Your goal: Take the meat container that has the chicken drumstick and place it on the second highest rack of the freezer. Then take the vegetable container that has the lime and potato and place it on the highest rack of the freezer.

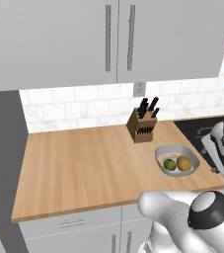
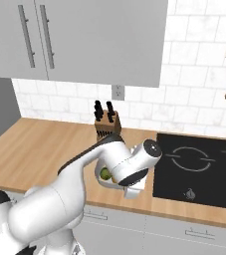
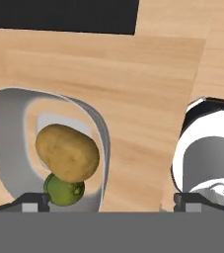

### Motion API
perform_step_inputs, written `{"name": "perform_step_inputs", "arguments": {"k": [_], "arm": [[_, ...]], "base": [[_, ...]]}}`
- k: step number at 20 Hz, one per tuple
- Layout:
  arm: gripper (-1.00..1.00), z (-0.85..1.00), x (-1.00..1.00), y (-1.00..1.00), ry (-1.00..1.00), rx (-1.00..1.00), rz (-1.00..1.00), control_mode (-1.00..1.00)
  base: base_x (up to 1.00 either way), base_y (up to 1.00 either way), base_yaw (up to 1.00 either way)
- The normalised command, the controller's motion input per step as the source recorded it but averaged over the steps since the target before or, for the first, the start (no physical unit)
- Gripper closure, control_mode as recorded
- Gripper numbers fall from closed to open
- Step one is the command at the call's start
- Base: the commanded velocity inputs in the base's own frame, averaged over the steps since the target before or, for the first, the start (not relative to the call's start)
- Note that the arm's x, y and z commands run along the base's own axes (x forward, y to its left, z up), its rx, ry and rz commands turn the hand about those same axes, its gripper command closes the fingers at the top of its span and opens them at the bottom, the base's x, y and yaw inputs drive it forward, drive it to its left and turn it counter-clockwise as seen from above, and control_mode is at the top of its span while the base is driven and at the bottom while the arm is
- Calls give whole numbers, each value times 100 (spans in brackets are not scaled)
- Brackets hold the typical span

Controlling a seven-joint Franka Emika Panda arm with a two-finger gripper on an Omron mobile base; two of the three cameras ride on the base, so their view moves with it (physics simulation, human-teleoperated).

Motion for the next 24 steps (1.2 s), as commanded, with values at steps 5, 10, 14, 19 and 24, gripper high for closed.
{"name": "perform_step_inputs", "arguments": {"k": [5,10,14,19,24], "arm": [[-100,-39,16,39,4,0,-12,-100],[-100,-55,11,5,8,-1,-15,-100],[-100,-35,35,20,1,-1,-7,-100],[-100,-1,24,3,0,0,0,-100],[-100,0,7,0,0,0,0,-100]], "base": [[0,0,0],[0,0,0],[0,0,0],[0,0,0],[0,0,0]]}}
